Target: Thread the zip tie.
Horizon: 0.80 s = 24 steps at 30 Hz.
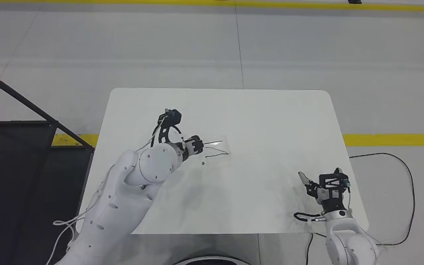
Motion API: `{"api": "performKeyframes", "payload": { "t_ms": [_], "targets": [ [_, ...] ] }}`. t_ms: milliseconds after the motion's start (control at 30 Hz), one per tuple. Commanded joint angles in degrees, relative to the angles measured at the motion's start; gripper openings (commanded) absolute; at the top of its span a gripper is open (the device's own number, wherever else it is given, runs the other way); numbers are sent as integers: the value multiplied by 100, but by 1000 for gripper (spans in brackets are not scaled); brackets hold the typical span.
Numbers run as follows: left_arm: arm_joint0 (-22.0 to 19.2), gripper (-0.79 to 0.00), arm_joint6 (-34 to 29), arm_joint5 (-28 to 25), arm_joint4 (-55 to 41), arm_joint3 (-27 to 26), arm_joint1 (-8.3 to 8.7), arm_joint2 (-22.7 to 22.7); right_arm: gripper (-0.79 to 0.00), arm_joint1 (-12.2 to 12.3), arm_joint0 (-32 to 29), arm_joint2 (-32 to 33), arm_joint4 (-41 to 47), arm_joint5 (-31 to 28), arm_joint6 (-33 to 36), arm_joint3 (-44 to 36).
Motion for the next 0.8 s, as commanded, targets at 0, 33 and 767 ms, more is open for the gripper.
{"api": "performKeyframes", "payload": {
  "t_ms": [0, 33, 767],
  "targets": [
    [-4, -785, -1, 1, 2, 4, -1, 3, 0, 0, 0, 0, 0, 0, 0, 0],
    [-4, -785, -1, 1, 2, 4, -1, 3, 0, 0, 0, 0, 0, 0, 0, 0],
    [325, -785, -560, -1725, -408, -396, 173, -635, 0, 157, 536, 161, 607, -2959, 638, -179]
  ]
}}
